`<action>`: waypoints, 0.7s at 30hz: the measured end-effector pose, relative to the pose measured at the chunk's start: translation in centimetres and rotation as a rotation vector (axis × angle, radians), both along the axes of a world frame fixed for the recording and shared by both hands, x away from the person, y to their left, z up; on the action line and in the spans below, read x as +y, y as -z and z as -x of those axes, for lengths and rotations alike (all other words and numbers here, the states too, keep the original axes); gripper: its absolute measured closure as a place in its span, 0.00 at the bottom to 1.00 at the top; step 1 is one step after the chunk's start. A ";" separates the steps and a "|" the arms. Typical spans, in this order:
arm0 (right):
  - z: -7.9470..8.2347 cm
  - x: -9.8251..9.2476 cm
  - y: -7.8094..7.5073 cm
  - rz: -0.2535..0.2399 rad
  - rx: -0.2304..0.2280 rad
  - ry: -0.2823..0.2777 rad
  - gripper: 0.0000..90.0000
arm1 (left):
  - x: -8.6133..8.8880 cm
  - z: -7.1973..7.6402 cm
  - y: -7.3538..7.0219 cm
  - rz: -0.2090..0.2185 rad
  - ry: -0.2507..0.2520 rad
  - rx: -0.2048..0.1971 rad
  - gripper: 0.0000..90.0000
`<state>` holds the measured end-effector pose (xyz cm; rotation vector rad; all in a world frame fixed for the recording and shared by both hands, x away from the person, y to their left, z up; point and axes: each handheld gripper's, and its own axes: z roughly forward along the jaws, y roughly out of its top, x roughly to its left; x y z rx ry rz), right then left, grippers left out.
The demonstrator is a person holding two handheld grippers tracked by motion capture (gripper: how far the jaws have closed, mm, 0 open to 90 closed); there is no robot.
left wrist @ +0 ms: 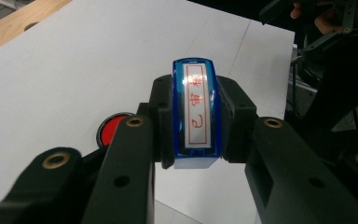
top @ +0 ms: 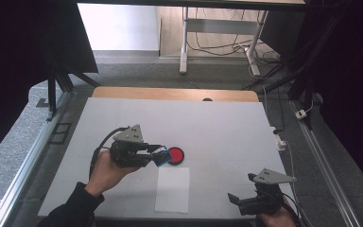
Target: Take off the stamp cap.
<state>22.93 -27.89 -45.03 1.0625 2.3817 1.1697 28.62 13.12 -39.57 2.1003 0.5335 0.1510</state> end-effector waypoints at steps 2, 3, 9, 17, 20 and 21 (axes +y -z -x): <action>0.0 0.3 -0.1 -0.007 -0.010 -0.018 0.00 | 0.0 0.0 0.0 -0.005 0.003 0.000 0.77; 0.0 0.3 -0.1 -0.007 -0.010 -0.018 0.00 | 0.0 0.0 0.1 -0.006 0.007 0.000 0.77; -0.2 1.7 -0.5 -0.015 -0.039 -0.099 0.00 | -0.2 -0.1 0.3 -0.003 0.029 0.001 0.77; -0.7 3.9 -0.4 -0.060 -0.026 -0.209 0.00 | -0.4 -0.2 0.6 0.000 0.048 0.002 0.77; -0.9 4.6 -0.4 -0.087 -0.017 -0.232 0.00 | -0.7 -0.1 0.8 -0.005 0.057 -0.006 0.77; -1.0 4.8 -0.3 -0.102 -0.016 -0.244 0.00 | -0.7 -0.1 0.8 -0.009 0.061 -0.007 0.77</action>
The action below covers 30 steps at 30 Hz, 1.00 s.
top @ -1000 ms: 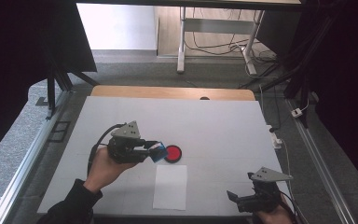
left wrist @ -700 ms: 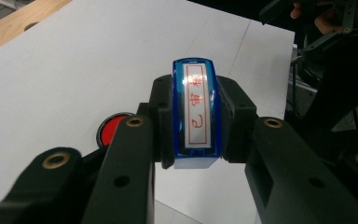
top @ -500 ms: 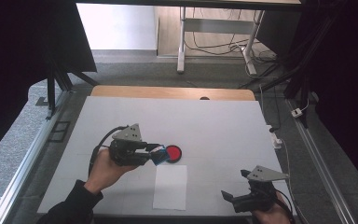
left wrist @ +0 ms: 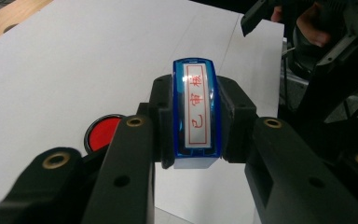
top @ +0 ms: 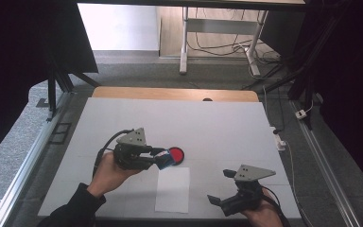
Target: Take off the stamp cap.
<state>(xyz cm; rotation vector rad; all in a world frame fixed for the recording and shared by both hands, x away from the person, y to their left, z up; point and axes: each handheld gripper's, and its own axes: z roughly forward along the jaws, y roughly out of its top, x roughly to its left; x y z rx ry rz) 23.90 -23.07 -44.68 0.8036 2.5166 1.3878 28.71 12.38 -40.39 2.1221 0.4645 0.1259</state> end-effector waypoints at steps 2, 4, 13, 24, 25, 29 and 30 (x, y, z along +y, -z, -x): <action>-0.3 0.7 -0.1 -0.020 0.012 -0.029 0.00 | -0.1 0.0 0.1 -0.001 0.010 0.001 0.77; -0.6 1.3 -0.1 -0.045 0.024 -0.041 0.00 | -0.2 0.0 0.2 -0.002 0.015 0.009 0.77; -1.6 3.8 0.0 -0.005 0.027 -0.089 0.00 | -0.5 -0.1 0.2 -0.013 0.034 0.062 0.77; -2.2 6.2 0.2 0.016 0.035 -0.154 0.00 | -0.5 0.1 0.2 -0.012 0.088 0.037 0.77; -2.4 6.5 0.2 0.017 0.036 -0.168 0.00 | -0.5 0.1 0.2 -0.009 0.093 0.036 0.77; -2.8 7.0 0.2 0.010 0.045 -0.188 0.00 | -0.5 0.1 0.2 0.003 0.118 0.037 0.77; -3.0 7.3 0.2 0.004 0.053 -0.199 0.00 | -0.5 0.1 0.2 0.006 0.122 0.041 0.77</action>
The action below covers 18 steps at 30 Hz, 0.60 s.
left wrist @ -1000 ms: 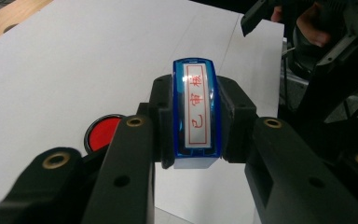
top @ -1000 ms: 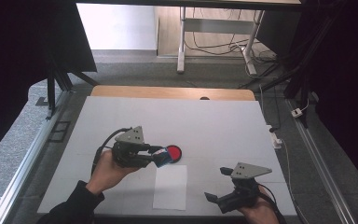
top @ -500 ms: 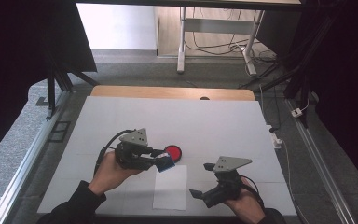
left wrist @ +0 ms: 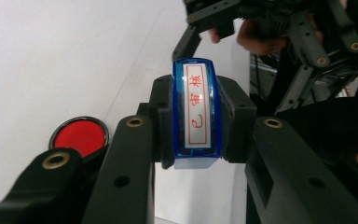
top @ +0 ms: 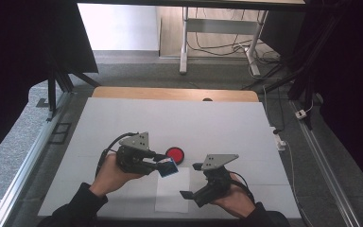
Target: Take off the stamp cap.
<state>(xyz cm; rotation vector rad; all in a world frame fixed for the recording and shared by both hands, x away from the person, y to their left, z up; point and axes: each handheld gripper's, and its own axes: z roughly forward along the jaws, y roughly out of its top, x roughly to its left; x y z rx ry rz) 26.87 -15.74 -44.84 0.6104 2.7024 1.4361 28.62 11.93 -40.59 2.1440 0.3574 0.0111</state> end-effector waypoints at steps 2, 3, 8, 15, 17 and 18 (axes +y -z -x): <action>-0.1 0.3 0.0 -0.016 0.006 -0.015 0.00 | 0.0 0.0 0.0 0.003 0.011 -0.001 0.77; -0.2 0.5 -0.1 -0.021 0.010 -0.019 0.00 | 0.1 0.0 0.0 0.007 0.018 0.000 0.77; -0.3 1.5 -0.1 -0.028 0.009 -0.067 0.00 | 0.2 0.1 0.0 0.018 0.061 -0.001 0.77; -0.5 2.7 0.0 -0.035 0.013 -0.137 0.00 | 0.4 0.0 0.0 0.051 0.135 0.005 0.77; -0.6 3.1 0.1 -0.040 0.015 -0.154 0.01 | 0.3 0.0 -0.1 0.052 0.153 0.001 0.77; -0.6 3.1 0.1 -0.040 0.015 -0.154 0.01 | 0.3 0.1 -0.1 0.054 0.160 -0.002 0.77</action>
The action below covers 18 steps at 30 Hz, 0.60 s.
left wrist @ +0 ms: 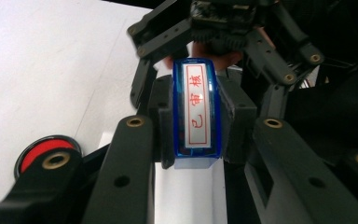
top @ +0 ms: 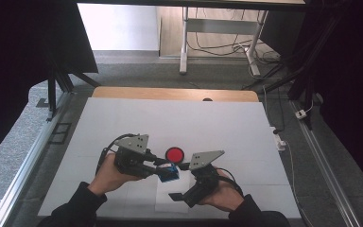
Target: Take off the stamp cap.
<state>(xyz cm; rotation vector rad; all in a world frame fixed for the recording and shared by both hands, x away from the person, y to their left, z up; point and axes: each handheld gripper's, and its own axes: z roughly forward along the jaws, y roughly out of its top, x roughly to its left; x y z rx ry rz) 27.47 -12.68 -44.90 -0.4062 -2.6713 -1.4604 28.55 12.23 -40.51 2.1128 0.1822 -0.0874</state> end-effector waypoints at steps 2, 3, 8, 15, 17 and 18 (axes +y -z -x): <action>-0.1 0.2 0.1 -0.007 0.005 -0.014 0.04 | 0.0 0.0 0.0 0.007 0.008 0.002 0.77; -0.3 0.4 0.2 -0.014 0.017 -0.021 0.08 | 0.1 0.0 0.0 0.018 0.014 0.007 0.77; -0.5 0.4 0.2 -0.033 0.029 -0.047 0.23 | 0.1 -0.1 0.0 0.029 0.027 0.011 0.77; -0.8 0.1 -0.2 -0.054 0.048 -0.069 0.46 | 0.0 0.0 0.1 0.028 0.049 0.002 0.77; -0.8 0.1 -0.2 -0.058 0.043 -0.071 0.48 | 0.0 0.0 0.1 0.032 0.051 0.002 0.77; -0.9 0.0 -0.2 -0.065 0.050 -0.077 0.52 | 0.0 0.0 0.1 0.035 0.052 0.001 0.77</action>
